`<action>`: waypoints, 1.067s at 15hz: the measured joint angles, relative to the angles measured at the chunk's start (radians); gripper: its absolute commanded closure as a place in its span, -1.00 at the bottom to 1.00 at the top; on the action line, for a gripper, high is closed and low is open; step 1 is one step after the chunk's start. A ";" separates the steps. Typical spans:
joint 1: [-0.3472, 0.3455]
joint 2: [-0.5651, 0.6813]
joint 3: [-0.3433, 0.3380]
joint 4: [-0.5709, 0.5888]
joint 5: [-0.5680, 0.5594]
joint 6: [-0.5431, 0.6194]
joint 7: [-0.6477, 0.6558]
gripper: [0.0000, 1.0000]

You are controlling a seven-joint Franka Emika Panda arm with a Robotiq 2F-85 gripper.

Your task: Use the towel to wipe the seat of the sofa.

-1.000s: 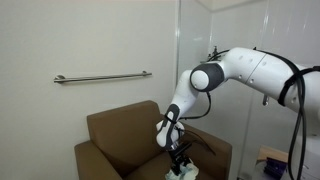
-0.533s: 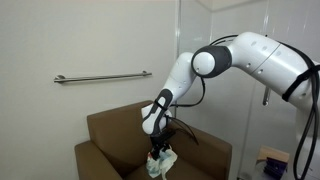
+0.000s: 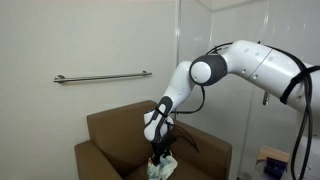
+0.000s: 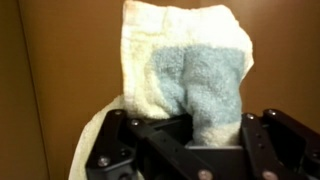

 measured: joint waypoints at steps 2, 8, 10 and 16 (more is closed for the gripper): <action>-0.011 0.031 0.011 0.035 0.001 -0.057 0.000 0.06; -0.013 0.069 0.022 0.153 0.001 -0.314 -0.002 -0.72; -0.012 0.067 0.021 0.194 -0.002 -0.377 -0.002 -0.98; -0.014 0.009 0.021 0.273 -0.004 -0.529 -0.012 -1.00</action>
